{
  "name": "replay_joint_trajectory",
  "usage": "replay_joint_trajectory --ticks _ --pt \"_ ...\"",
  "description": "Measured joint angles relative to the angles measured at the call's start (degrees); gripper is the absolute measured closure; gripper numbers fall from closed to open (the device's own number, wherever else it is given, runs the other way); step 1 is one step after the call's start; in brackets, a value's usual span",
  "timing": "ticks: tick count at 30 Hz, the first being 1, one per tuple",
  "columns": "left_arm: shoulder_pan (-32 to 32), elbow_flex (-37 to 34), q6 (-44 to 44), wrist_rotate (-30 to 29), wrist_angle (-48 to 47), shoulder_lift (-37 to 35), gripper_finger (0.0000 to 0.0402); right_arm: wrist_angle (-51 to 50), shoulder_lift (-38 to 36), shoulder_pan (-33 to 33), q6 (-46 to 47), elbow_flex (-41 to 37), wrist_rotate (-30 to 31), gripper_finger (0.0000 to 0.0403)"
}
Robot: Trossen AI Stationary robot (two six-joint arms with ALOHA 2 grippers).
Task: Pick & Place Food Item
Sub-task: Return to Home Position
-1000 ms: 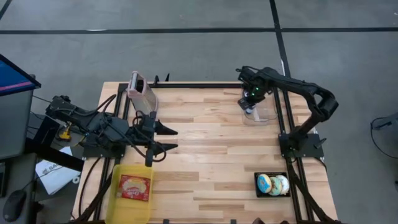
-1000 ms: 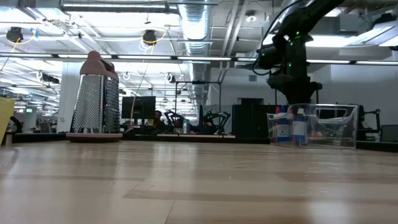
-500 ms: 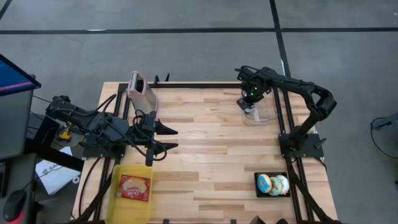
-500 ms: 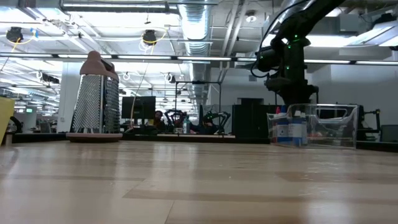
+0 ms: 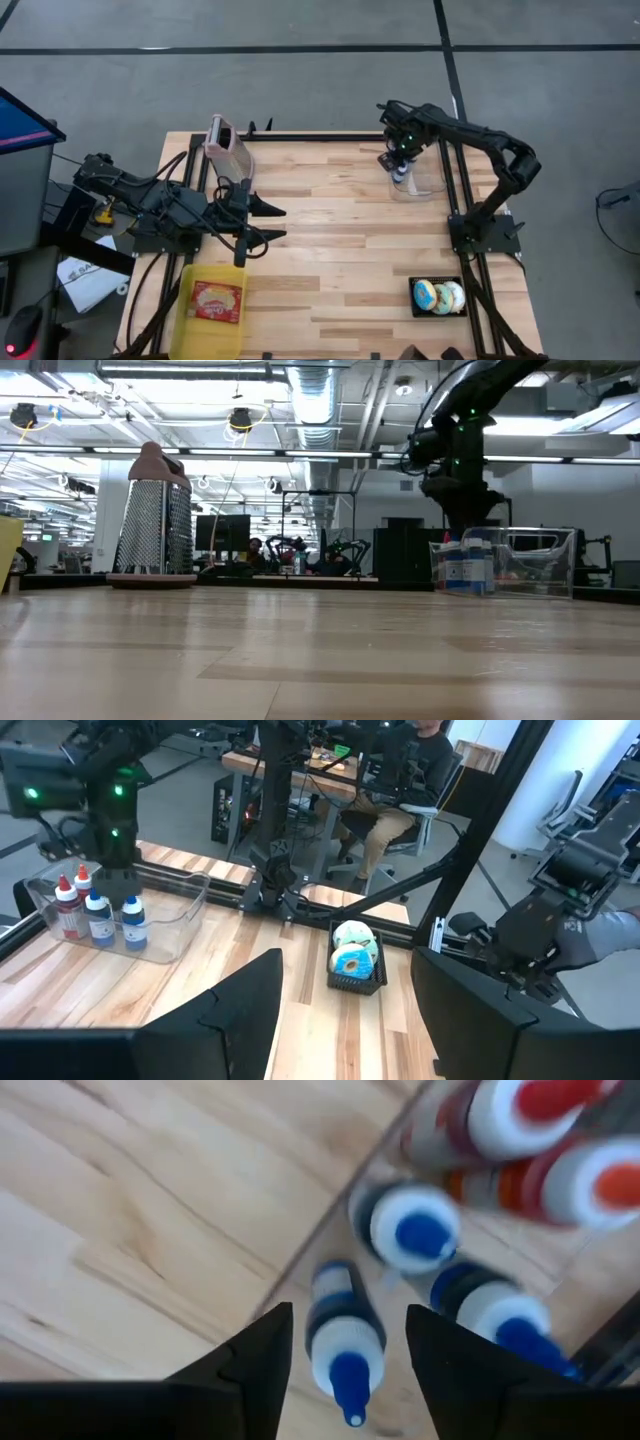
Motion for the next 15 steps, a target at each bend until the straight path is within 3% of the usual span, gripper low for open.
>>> replay_joint_trajectory --ticks 4,7,11,15 --pt "0.00 0.00 0.03 0.00 -0.61 0.00 0.0183 -1.03 0.00 0.17 -0.33 4.75 -0.07 0.0216" --pt "0.00 -0.11 -0.16 -2.34 -6.74 -1.41 0.0183 -2.24 -0.44 0.94 -2.45 7.92 -0.80 0.0214" --pt "0.38 -0.11 -1.41 -6.35 -15.44 -6.29 0.0184 1.27 -4.79 2.71 -4.74 9.25 -8.45 0.0216" --pt "0.37 -1.00 -0.55 -6.59 -19.31 -12.06 0.0201 7.63 -11.68 6.28 -3.43 9.25 -16.38 0.0222"
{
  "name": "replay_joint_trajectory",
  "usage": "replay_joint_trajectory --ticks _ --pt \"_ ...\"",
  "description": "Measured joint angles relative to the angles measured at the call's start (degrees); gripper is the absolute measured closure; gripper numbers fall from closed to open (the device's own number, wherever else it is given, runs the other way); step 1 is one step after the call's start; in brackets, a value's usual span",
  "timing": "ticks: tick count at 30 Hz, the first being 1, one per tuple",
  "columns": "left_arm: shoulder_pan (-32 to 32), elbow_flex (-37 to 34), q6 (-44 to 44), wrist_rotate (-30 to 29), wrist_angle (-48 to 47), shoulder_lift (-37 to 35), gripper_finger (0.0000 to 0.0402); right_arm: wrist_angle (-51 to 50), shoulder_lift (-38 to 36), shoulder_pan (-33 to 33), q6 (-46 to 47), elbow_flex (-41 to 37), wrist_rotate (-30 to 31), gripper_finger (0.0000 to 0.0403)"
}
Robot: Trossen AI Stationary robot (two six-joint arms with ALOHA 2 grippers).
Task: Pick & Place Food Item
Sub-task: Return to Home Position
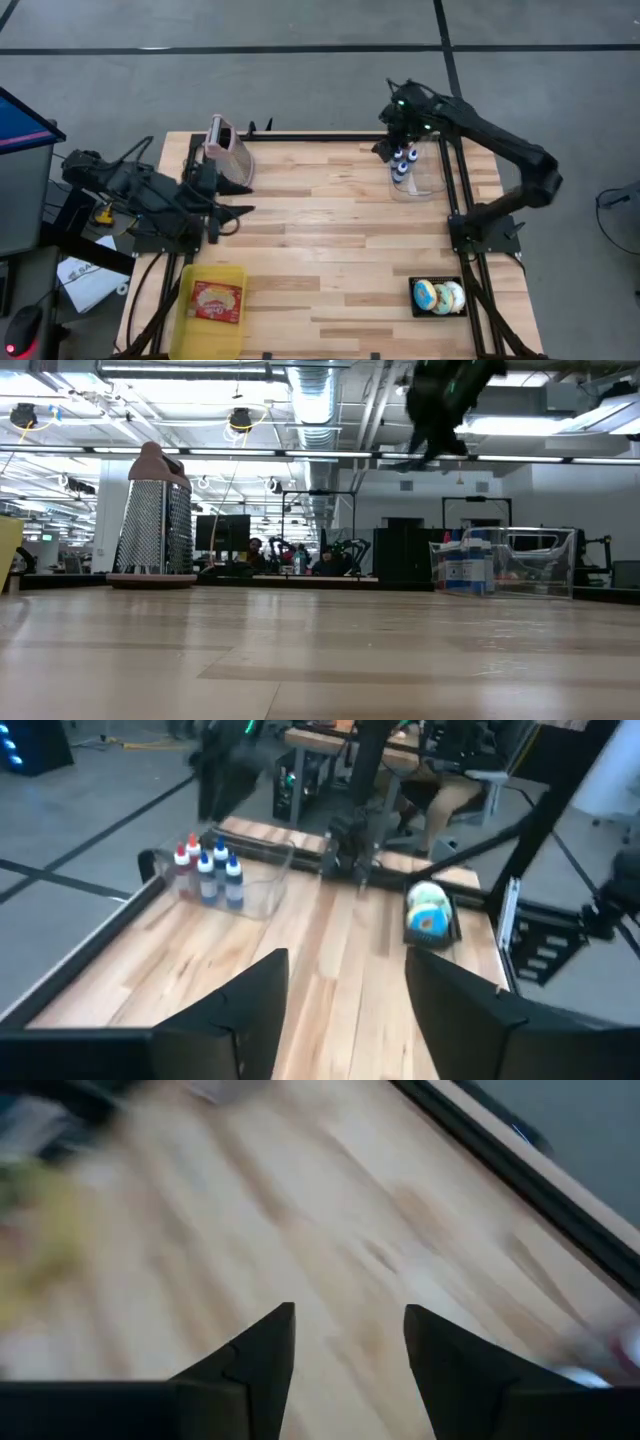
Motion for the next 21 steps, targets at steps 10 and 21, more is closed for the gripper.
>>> replay_joint_trajectory --ticks 10,21 --pt "0.00 -28.77 -2.27 6.84 16.27 -16.58 0.0281 8.06 -13.64 19.58 12.51 0.04 4.18 0.0240" --pt "24.00 -48.59 8.07 30.90 38.46 -19.71 0.0347 9.63 -14.23 41.71 24.24 0.04 27.60 0.0257"
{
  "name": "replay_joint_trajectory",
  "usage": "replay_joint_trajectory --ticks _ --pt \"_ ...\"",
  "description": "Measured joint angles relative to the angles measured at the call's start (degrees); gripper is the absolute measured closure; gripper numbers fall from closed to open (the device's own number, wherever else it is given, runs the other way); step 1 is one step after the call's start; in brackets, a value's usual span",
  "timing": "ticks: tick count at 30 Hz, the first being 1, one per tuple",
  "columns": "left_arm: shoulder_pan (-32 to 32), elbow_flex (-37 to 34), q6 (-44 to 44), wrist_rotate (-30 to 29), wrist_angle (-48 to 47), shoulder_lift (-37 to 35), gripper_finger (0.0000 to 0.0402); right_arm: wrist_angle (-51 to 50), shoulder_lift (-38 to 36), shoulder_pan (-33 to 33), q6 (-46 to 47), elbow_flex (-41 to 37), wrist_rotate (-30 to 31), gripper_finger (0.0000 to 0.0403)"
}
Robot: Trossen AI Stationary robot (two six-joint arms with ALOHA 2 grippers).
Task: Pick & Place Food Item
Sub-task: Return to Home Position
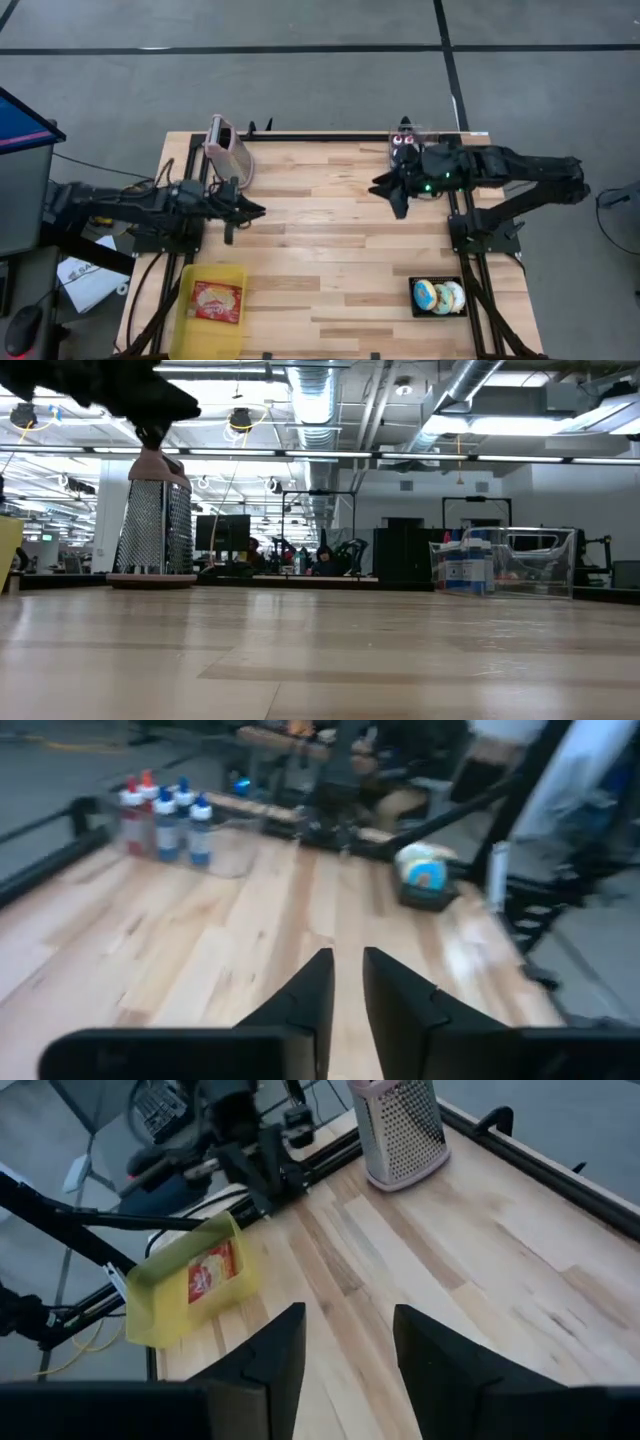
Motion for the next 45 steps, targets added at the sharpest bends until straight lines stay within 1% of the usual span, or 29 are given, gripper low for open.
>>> replay_joint_trajectory --ticks 3,4,6,8,13,16,17,20,22,25,27,30,32,35,36,38,40,42,45 --pt "8.19 -2.20 0.04 13.50 -0.15 -3.46 0.0358 1.11 1.07 3.78 2.57 -0.02 3.70 0.0260" --pt "9.59 -3.18 -0.16 16.41 -0.26 -5.06 0.0360 1.53 1.43 4.87 3.44 0.00 4.84 0.0261" --pt "10.18 -5.35 -0.79 18.56 -0.89 -9.10 0.0363 1.19 2.28 6.84 5.20 0.00 6.93 0.0262" --pt "9.49 -6.89 -0.67 17.01 -4.39 -13.88 0.0364 1.38 3.23 8.50 7.20 0.00 9.32 0.0262" --pt "5.16 -8.82 -0.32 8.19 -11.66 -26.60 0.0364 2.76 5.58 11.91 11.21 0.00 12.87 0.0261" --pt "2.51 -9.04 0.16 3.11 -16.42 -32.30 0.0364 3.13 6.80 13.14 13.07 -0.01 13.62 0.0263" --pt "1.74 -9.10 0.27 1.89 -18.09 -33.15 0.0364 3.36 7.24 13.52 13.58 -0.02 13.92 0.0263" --pt "-0.31 -9.20 1.55 0.03 -18.75 -32.98 0.0364 3.99 8.23 14.24 15.06 -0.02 14.28 0.0264" --pt "-1.15 -9.79 2.46 -0.83 -17.33 -32.84 0.0364 4.57 9.17 14.36 15.73 0.02 14.65 0.0264" --pt "-1.51 -11.80 2.98 -1.09 -17.64 -33.09 0.0364 5.28 11.00 14.41 16.36 -0.05 15.09 0.0265" --pt "-1.53 -13.08 2.90 -1.08 -15.80 -33.11 0.0364 5.75 12.34 14.41 16.76 -0.07 15.14 0.0266" --pt "-1.53 -15.13 1.22 -1.26 -15.97 -32.91 0.0364 8.51 14.48 14.59 16.54 -0.07 15.20 0.0266" --pt "-1.53 -16.08 -2.11 0.06 -15.62 -32.69 0.0364 10.60 15.95 14.76 16.31 -0.05 15.18 0.0266" --pt "-1.55 -16.98 -8.02 5.44 -15.56 -32.21 0.0360 12.12 17.93 14.79 15.82 -0.04 15.06 0.0266" --pt "-1.57 -17.00 -8.76 6.85 -15.42 -31.80 0.0359 12.62 18.44 14.85 15.45 -0.04 15.02 0.0266" --pt "-1.57 -17.00 -7.66 7.31 -15.44 -31.01 0.0358 15.17 19.53 15.01 14.51 -0.04 15.10 0.0266" --pt "-1.57 -17.00 -4.62 4.91 -15.47 -30.14 0.0360 17.09 20.30 15.05 12.93 -0.07 15.30 0.0266" --pt "-1.57 -17.00 -2.30 0.87 -15.43 -29.46 0.0366 20.47 21.19 14.67 11.92 0.02 15.46 0.0266" --pt "-1.57 -17.02 -2.29 -6.10 -15.15 -28.98 0.0378 22.51 21.96 14.76 11.61 -0.02 15.42 0.0266"
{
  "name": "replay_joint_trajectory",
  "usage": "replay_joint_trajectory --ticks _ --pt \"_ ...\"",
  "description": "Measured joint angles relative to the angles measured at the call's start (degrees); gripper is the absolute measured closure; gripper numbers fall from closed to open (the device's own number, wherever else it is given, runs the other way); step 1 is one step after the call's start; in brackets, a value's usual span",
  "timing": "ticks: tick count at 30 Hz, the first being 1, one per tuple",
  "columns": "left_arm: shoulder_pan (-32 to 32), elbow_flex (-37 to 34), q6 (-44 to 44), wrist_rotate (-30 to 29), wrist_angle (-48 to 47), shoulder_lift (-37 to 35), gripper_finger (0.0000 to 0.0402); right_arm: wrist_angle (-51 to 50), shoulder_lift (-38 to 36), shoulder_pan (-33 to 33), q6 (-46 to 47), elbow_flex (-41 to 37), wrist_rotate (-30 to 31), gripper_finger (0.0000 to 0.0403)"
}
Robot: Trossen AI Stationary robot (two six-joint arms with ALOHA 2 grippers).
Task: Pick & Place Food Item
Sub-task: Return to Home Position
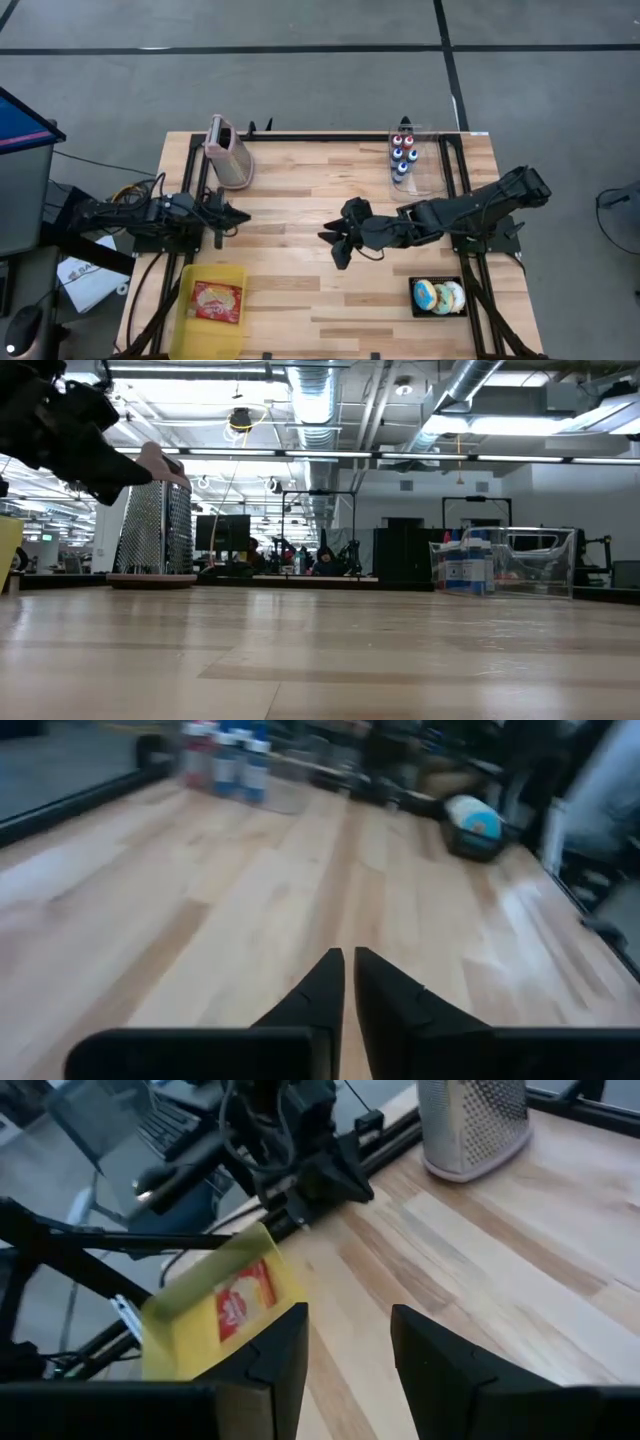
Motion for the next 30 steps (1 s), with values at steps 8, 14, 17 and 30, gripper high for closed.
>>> replay_joint_trajectory --ticks 8,14,17,30 --pt "0.00 0.00 -6.38 -0.93 0.02 0.11 0.0392 2.35 0.59 0.02 -1.93 0.00 0.06 0.0266" --pt "0.00 -0.11 -6.63 -0.93 1.01 0.11 0.0387 4.29 0.59 -0.65 -6.76 0.00 0.04 0.0266" --pt "0.00 -0.11 -6.67 -0.93 1.11 0.11 0.0387 5.45 0.59 -1.50 -12.15 0.00 0.02 0.0266" --pt "0.00 -0.11 -6.69 -0.97 1.48 0.11 0.0390 9.37 -0.31 -12.05 -36.54 -10.56 -28.95 0.0266"
